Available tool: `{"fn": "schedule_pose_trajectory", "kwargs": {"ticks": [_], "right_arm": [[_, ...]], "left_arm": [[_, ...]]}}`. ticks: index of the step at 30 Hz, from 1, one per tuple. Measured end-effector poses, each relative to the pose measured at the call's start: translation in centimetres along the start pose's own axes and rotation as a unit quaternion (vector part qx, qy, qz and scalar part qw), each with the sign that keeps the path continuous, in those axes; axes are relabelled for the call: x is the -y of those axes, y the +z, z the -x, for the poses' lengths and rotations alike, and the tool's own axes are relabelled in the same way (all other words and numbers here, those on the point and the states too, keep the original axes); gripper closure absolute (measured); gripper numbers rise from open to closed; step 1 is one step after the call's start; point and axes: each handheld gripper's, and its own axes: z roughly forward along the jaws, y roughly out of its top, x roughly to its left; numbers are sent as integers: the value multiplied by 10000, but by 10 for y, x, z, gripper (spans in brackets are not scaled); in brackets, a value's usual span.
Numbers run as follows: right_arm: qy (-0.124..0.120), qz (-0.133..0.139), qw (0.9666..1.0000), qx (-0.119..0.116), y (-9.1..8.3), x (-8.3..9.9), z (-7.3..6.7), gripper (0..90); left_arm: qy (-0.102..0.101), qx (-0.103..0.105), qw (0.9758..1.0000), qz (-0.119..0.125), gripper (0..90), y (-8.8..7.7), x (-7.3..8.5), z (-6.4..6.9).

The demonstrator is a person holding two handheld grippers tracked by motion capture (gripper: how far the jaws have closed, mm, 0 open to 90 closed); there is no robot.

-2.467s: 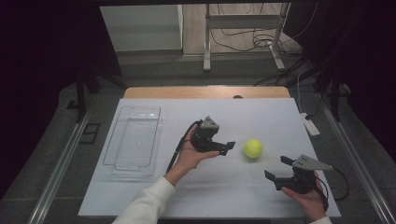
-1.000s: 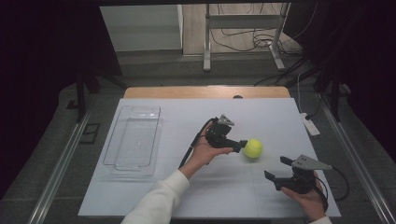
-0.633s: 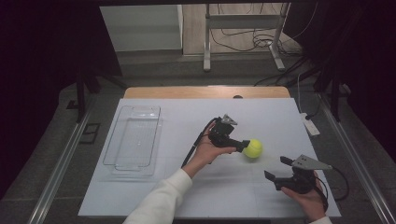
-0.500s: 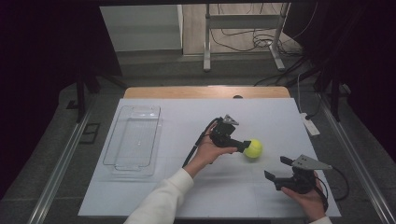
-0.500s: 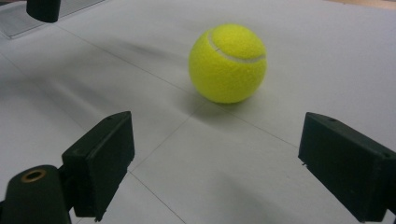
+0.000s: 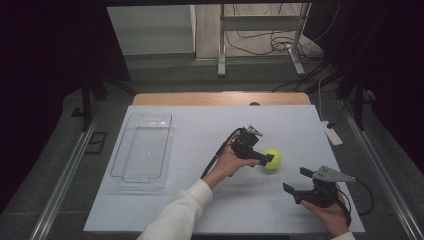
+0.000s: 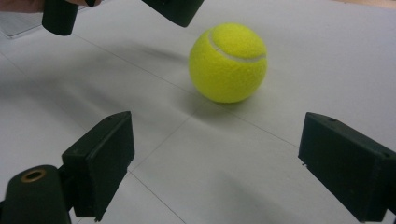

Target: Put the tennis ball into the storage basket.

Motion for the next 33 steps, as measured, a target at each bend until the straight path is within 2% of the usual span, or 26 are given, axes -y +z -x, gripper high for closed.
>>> {"fn": "schedule_pose_trajectory", "kwargs": {"ticks": [5,11,33], "right_arm": [[2,1,10000,-1,0,0,0,112],[13,8,10000,-1,0,0,0,111],[-17,1,10000,-16,0,0,0,112]], "left_arm": [[29,49,10000,-59,104,6,-2,2],[-27,113,9999,-93,96,13,-2,3],[-99,98,9995,-284,91,36,-2,4]]}}
